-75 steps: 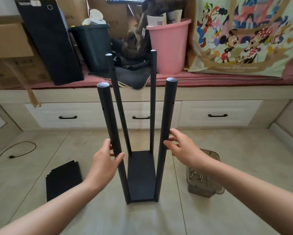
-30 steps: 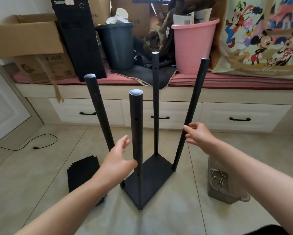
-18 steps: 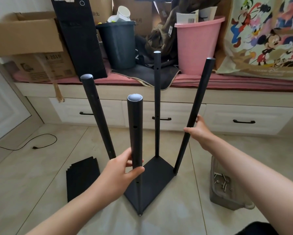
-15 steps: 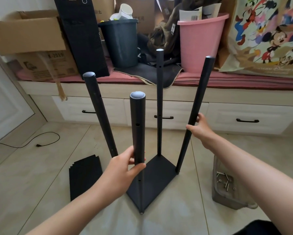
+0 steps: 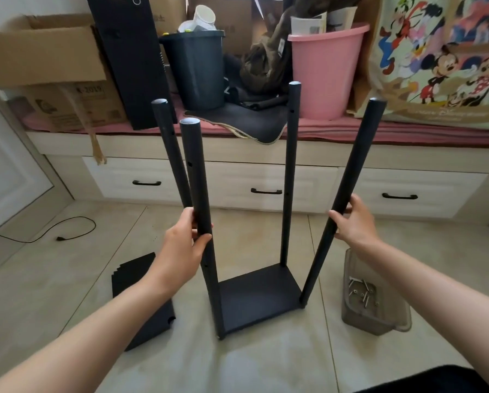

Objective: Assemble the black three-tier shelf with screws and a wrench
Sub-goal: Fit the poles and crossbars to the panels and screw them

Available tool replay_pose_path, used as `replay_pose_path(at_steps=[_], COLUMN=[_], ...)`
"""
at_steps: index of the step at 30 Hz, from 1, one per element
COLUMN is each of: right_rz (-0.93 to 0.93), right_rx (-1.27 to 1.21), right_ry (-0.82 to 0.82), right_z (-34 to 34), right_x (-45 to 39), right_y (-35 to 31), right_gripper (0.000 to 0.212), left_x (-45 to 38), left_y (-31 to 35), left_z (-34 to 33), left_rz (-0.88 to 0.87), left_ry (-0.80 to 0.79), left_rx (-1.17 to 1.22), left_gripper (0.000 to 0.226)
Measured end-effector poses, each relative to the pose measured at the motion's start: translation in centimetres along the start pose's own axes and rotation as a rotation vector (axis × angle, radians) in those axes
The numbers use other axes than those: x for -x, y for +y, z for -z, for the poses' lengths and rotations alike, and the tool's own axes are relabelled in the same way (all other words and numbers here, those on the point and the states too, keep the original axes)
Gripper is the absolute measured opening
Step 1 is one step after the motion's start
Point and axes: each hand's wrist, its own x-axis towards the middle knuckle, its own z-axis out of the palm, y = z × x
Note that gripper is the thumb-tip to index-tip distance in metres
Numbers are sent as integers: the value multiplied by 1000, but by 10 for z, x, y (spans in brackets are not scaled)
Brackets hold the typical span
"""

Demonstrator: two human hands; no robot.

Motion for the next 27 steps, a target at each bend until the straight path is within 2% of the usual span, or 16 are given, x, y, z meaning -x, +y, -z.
replay_pose_path(at_steps=[12, 19, 27], right_rz=[-23, -28, 9], right_rx=[-12, -19, 101], right_ry=[-50, -146, -181], right_z=[33, 40, 36], right_x=[32, 36, 44], right_y=[11, 5, 0], right_gripper=[35, 39, 49], left_x=[-27, -25, -26], left_y=[-9, -10, -10], left_z=[-9, -1, 2], left_rz=[-45, -36, -3], left_ry=[3, 29, 26], left_rx=[-43, -81, -88], left_gripper=[32, 34, 36])
